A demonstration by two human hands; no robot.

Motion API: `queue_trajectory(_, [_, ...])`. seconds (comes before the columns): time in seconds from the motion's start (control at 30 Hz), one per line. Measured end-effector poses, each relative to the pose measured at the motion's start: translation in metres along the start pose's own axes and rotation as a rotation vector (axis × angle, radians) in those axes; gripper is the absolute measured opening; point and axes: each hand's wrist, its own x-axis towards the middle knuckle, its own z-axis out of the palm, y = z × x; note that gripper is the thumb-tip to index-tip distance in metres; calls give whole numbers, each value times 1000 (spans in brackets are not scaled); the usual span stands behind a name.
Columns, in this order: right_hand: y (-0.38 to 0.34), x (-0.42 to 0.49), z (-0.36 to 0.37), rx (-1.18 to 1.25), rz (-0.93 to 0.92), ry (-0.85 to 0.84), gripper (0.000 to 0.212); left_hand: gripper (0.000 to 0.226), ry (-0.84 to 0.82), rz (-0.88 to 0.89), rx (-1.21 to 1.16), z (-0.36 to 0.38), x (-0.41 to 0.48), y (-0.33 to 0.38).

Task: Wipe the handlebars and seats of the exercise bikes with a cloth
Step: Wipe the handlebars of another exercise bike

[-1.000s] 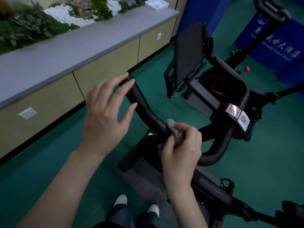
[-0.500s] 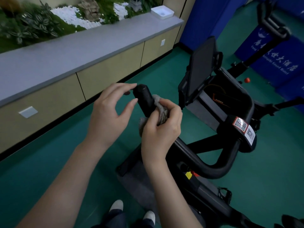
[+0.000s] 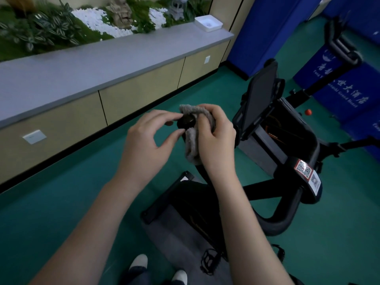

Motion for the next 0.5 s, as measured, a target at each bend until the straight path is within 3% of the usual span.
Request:
queue_trajectory(0.2, [2, 18, -18, -68, 178, -305, 21, 32, 1, 1, 4, 6, -8, 1])
queue_trajectory(0.27, [7, 13, -24, -121, 180, -336, 22, 31, 4, -13, -10, 7, -8, 0])
queue_trajectory(0.4, [20, -23, -41, -164, 98, -233, 19, 29, -1, -55, -72, 6, -7, -1])
queue_trajectory(0.5, [17, -38, -47, -141, -84, -21, 19, 31, -3, -85, -124, 8, -8, -2])
